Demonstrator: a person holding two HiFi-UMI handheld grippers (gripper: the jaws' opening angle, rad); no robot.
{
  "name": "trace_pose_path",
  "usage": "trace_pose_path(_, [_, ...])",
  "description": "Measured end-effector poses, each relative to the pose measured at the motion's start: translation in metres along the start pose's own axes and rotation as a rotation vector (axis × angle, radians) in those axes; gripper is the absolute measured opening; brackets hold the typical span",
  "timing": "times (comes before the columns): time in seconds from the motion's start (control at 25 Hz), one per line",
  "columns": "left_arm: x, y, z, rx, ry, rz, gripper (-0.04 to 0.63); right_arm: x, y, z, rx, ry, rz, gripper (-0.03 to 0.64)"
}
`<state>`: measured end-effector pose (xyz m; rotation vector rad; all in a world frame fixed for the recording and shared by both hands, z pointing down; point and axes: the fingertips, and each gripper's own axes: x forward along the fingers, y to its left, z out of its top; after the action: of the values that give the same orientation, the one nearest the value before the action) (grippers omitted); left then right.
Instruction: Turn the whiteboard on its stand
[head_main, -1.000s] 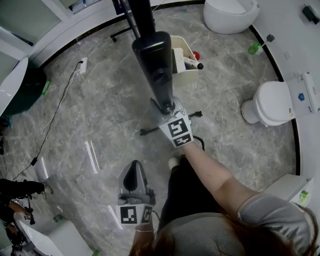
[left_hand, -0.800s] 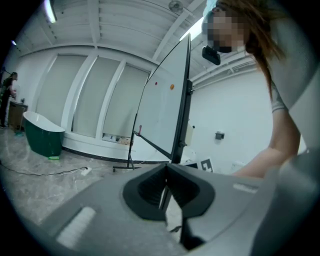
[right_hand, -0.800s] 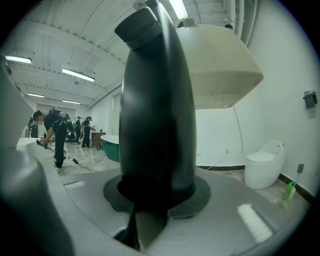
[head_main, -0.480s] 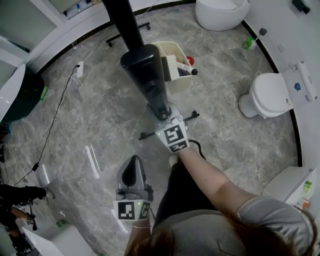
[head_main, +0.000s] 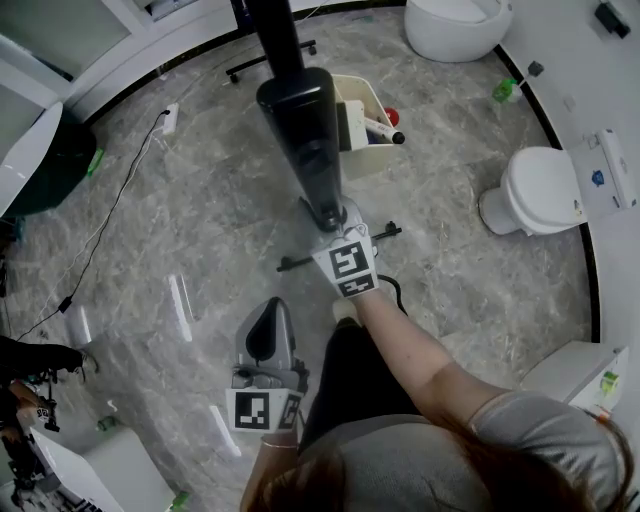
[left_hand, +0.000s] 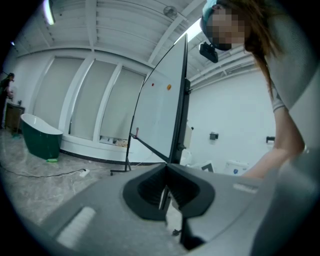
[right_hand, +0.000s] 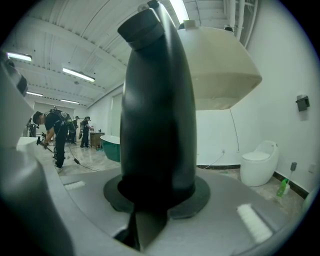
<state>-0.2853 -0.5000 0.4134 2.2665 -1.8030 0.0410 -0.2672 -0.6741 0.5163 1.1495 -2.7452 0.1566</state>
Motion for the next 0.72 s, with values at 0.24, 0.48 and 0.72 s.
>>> trace_pose_path(0.24, [-0.020, -0.029, -0.009, -0.003, 0.012, 0.010, -0.002, -0.022, 0.025, -0.006, -0.004, 0.005, 0.020, 0.099])
trace_pose_path(0.48, [-0.059, -0.047, -0.038, -0.021, 0.005, 0.058, -0.001, -0.059, 0.055, -0.025, -0.019, -0.010, 0.025, 0.098])
trace_pose_path(0.72, [-0.069, -0.046, -0.034, -0.045, 0.037, 0.097, -0.002, -0.070, 0.064, -0.014, -0.006, 0.001, 0.025, 0.098])
